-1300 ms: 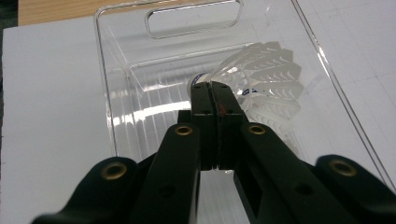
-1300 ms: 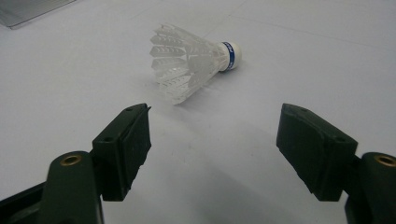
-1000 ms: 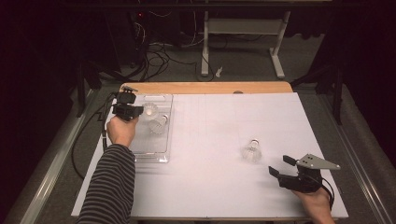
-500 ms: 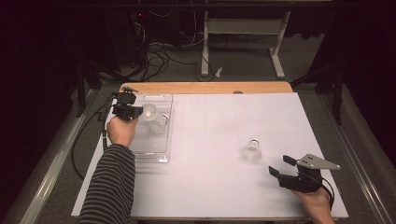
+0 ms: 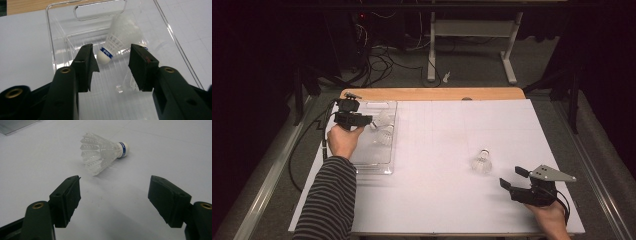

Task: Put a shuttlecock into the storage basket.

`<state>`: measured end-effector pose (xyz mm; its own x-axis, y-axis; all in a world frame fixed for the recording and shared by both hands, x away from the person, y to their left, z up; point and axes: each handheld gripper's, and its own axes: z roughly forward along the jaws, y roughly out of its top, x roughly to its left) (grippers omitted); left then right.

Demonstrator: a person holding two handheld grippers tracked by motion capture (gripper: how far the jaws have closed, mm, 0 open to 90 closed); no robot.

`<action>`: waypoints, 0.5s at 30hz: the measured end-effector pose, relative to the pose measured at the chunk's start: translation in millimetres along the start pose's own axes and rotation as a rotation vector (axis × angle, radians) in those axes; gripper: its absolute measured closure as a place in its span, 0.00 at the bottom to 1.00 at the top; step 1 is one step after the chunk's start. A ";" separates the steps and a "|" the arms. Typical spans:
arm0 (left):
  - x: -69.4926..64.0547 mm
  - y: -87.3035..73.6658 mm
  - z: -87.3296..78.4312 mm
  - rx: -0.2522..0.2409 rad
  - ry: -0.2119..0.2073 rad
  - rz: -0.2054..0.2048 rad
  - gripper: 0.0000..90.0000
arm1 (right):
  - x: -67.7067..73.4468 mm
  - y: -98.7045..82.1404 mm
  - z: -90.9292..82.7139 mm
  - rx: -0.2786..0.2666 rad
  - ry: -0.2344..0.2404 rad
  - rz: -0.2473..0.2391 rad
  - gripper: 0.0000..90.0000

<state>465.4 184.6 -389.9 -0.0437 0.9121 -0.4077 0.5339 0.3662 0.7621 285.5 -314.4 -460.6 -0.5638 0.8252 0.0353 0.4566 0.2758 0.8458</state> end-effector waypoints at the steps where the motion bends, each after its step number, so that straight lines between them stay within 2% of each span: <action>1: -0.5 -0.3 -0.6 0.001 -0.003 0.001 0.60 | 0.0 0.0 0.0 0.000 0.000 0.000 0.30; 15: -12.3 -7.8 -11.2 0.023 -0.049 0.029 0.52 | 0.2 0.0 -0.4 -0.002 -0.001 0.003 0.30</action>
<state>452.2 172.6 -385.2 0.0134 0.9120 -0.4101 0.5536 0.3348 0.7626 285.1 -314.4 -460.4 -0.5620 0.8263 0.0370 0.4568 0.2727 0.8467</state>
